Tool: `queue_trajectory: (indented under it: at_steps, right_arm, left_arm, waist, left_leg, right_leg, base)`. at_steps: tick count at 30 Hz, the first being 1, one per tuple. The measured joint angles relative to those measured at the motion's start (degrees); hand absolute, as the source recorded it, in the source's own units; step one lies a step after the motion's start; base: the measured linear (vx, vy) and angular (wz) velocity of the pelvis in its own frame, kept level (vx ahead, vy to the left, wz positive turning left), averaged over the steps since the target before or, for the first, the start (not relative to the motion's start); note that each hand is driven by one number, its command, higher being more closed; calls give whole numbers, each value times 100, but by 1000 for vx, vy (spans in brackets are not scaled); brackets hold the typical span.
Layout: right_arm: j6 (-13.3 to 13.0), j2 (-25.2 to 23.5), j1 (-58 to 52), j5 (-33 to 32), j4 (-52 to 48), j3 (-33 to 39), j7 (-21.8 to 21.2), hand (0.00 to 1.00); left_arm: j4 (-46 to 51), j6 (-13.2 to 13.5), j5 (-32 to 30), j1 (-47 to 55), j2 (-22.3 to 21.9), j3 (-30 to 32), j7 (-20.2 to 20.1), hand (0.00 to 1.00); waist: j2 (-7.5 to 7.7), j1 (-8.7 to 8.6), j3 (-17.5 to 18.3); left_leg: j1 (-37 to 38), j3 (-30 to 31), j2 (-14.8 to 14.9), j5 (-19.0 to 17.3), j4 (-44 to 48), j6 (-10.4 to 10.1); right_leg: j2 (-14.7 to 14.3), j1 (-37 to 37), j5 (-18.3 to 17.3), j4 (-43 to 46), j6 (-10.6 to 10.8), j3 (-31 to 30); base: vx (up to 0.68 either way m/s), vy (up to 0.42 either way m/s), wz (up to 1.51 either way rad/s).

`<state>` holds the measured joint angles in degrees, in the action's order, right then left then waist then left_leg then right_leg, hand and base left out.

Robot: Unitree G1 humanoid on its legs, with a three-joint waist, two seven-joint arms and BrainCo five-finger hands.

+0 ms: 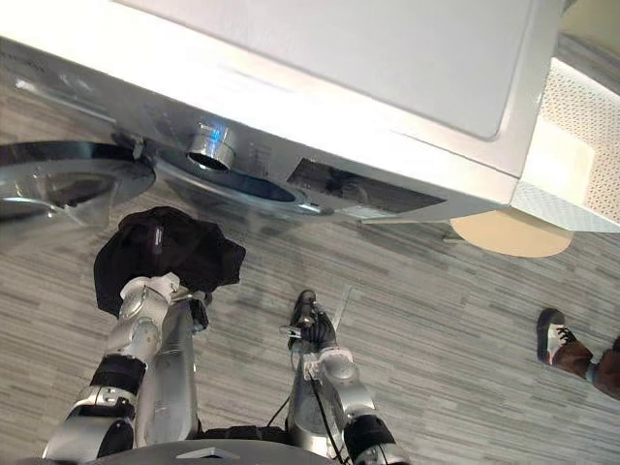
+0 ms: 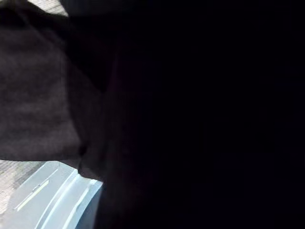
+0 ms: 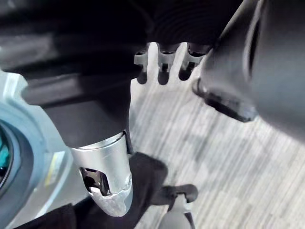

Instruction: Pick up the laundry basket with both hands and put the clothes into the washing machine.

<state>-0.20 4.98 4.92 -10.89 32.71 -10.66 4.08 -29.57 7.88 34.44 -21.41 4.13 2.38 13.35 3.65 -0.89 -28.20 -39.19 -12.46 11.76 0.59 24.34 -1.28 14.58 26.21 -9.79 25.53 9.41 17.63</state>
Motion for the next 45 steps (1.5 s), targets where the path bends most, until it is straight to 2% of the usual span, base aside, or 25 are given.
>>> queue_trajectory:
  at_steps: [4, 6, 9, 12, 15, 16, 20, 24, 26, 29, 32, 35, 37, 38, 40, 41, 42, 43, 44, 45]
  right_arm:
    - [-193, -75, 128, -544, -75, -246, 7, 0]
    - [-208, -195, 122, -738, -236, -269, 9, 0]
    - [-303, -264, 82, -830, -532, -280, 13, 0]
    - [-591, -304, 79, -898, -796, -205, 151, 0]
    - [-701, -357, -12, -897, -981, -58, 154, 0]
    - [-707, -356, -256, -896, -710, 285, 144, 0]
    - [-707, -356, -256, -896, -713, 285, 144, 0]
    - [-710, -364, -293, -1054, -713, 353, 121, 0]
    - [-720, -401, -414, -1322, -698, 494, 90, 0]
    - [-825, -394, -682, -1860, -545, 707, -15, 0]
    - [-884, -374, -744, -2371, -276, 950, -30, 0]
    - [-947, -334, -813, -2707, -277, 1010, -55, 0]
    - [-949, -322, -827, -2751, -307, 1021, -170, 0]
    - [-949, -299, -813, -2756, -313, 1013, -262, 0]
    - [-950, -231, -792, -2757, -309, 959, -275, 0]
    - [-928, -128, -800, -2754, -321, 875, -281, 0]
    - [-889, -5, -800, -2730, -327, 850, -300, 0]
    - [-852, 30, -801, -2720, -361, 837, -317, 0]
    - [-810, 83, -880, -2719, -489, 826, -371, 0]
    - [-809, 114, -923, -2721, -539, 782, -386, 0]
  left_arm:
    - [-87, -20, 21, -735, 82, 254, 122, 100]
    - [-54, -20, 21, -996, 200, 386, 150, 100]
    - [102, 14, 28, -1081, 264, 450, 223, 100]
    - [458, 164, 30, -1002, 167, 468, 257, 100]
    - [666, 225, 32, -891, 27, 467, 251, 100]
    - [656, 221, 26, -831, -243, 174, 137, 100]
    - [659, 221, 26, -800, -235, 180, 135, 100]
    - [952, 222, 21, -341, -189, 249, 132, 100]
    - [1001, 222, 23, -46, -188, 333, 133, 100]
    - [1000, 226, 24, 533, -184, 438, 138, 100]
    - [995, 228, 29, 982, -194, 428, 141, 100]
    - [972, 226, 37, 1133, -193, 384, 140, 100]
    - [965, 224, 46, 1143, -169, 360, 133, 100]
    - [918, 232, 87, 1173, -137, 348, 132, 100]
    - [804, 236, 148, 1180, -66, 278, 134, 100]
    - [747, 237, 176, 1219, -28, 193, 127, 100]
    - [686, 217, 195, 1223, -81, 129, 87, 100]
    - [686, 217, 202, 1230, -99, 125, 64, 100]
    - [636, 220, 269, 1266, -223, 205, 11, 100]
    - [600, 219, 307, 1272, -271, 216, 10, 100]
  waist:
    - [111, -33, -141]
    - [191, -54, -183]
    - [196, -60, -185]
    - [196, 31, -185]
    - [197, 40, -185]
    - [194, 104, -137]
    - [192, 107, -137]
    - [190, 62, -135]
    - [189, 46, -135]
    - [120, -20, -34]
    - [21, -108, 36]
    - [4, -142, 46]
    - [-23, -182, 30]
    - [-64, -193, 7]
    - [-110, -197, -10]
    - [-146, -259, -3]
    - [-251, -291, 11]
    - [-264, -261, 5]
    - [-294, -270, -13]
    - [-296, -271, -16]
  left_leg:
    - [-330, 182, 5, 195, -92, -40]
    - [-396, 234, 6, 285, -169, -60]
    - [-412, 289, 3, 356, -262, -91]
    - [-405, 272, 6, 446, -395, -126]
    - [-385, 229, 7, 486, -414, -81]
    - [-152, 126, 10, 549, -556, -135]
    - [-153, 126, 10, 548, -546, -135]
    - [-130, 60, -1, 517, -500, -102]
    - [6, -24, -14, 465, -475, -42]
    - [192, -300, 65, 123, -230, 82]
    - [340, -839, 179, -207, -30, 265]
    - [451, -1102, 146, -559, 241, 345]
    - [658, -1155, 77, -668, 248, 361]
    - [856, -1175, 92, -686, 170, 378]
    - [1014, -1221, 134, -662, 84, 341]
    - [1093, -1265, 146, -649, 53, 290]
    - [1068, -1251, 233, -691, 141, 230]
    - [1058, -1257, 305, -724, 256, 180]
    - [1029, -1171, 551, -833, 702, 154]
    - [1027, -1118, 615, -840, 873, 153]
  right_leg:
    - [5, 329, -58, 246, -94, 161]
    - [6, 415, -83, 347, -135, 210]
    - [11, 418, -124, 364, -174, 310]
    - [11, 460, -144, 398, -194, 355]
    - [23, 457, -143, 427, -194, 361]
    - [35, 357, -144, 483, -198, 349]
    - [41, 357, -144, 486, -198, 347]
    - [83, 337, -127, 433, -196, 329]
    - [109, 186, -85, 342, -175, 312]
    - [97, -133, 101, -20, -110, 262]
    - [80, -402, 484, -605, 0, 109]
    - [241, -432, 647, -684, -81, -29]
    - [332, -419, 655, -507, -301, -94]
    - [284, -388, 501, -379, -439, -117]
    - [121, -359, 439, -435, -460, -108]
    - [-55, -359, 512, -556, -548, -192]
    - [-66, -427, 515, -485, -460, -80]
    - [-106, -395, 470, -376, -407, -92]
    - [-166, -325, 79, 246, -371, -81]
    - [-162, -340, -77, 453, -405, -45]
  base:
    - [-60, -43, 16]
    - [-23, -47, 14]
    - [4, -37, 12]
    - [41, -41, 7]
    - [57, -26, 0]
    - [0, 0, 0]
    - [0, 0, 0]
    - [0, 0, -2]
    - [37, 1, -8]
    - [99, 54, -25]
    - [97, 137, -42]
    - [62, 146, -37]
    - [68, 95, -21]
    - [60, 35, -32]
    - [38, -22, -29]
    - [75, -84, -8]
    - [108, -125, -9]
    - [143, -235, -7]
    - [110, -239, -6]
    - [91, -233, 12]
